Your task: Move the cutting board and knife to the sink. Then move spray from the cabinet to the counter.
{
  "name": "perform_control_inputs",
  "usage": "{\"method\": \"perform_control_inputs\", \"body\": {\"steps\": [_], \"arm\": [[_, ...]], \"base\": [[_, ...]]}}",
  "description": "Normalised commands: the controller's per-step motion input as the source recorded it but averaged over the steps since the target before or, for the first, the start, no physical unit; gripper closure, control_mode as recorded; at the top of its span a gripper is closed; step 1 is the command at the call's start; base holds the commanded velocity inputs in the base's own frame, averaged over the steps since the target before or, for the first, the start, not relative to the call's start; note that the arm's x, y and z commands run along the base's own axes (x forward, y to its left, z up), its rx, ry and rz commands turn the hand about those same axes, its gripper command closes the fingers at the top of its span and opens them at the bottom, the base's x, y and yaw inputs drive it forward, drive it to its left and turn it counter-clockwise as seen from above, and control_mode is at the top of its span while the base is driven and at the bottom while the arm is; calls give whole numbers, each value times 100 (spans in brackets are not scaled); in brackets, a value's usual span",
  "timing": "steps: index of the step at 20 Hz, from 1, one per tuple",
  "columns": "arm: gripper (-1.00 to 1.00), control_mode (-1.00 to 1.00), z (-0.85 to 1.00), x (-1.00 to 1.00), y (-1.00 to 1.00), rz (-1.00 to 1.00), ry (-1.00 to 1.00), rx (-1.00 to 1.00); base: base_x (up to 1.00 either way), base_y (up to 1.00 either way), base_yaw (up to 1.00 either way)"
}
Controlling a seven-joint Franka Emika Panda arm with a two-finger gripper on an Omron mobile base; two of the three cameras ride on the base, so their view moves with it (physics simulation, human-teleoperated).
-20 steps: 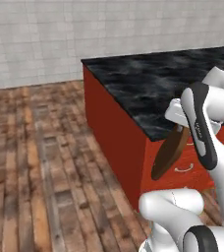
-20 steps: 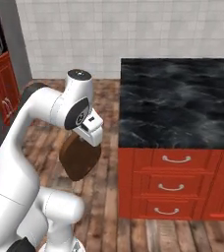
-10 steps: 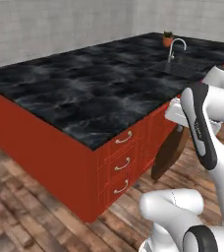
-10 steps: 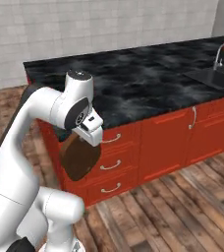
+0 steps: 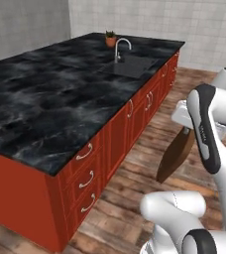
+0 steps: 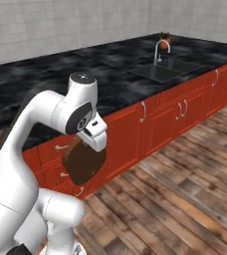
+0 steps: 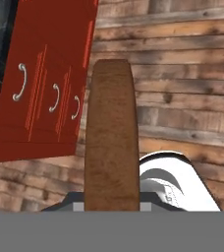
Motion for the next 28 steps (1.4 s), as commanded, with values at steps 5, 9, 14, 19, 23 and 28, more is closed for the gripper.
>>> {"method": "perform_control_inputs", "body": {"steps": [5,9,14,19,23,28], "arm": [[100,100,0,0,0,0,0,0],[100,100,0,0,0,0,0,0],[100,100,0,0,0,0,0,0],[100,100,0,0,0,0,0,0],[100,100,0,0,0,0,0,0],[100,100,0,0,0,0,0,0]], "base": [[96,-26,-2],[100,-18,0],[100,-7,0],[100,-24,0],[100,-42,2],[96,-55,18]]}}
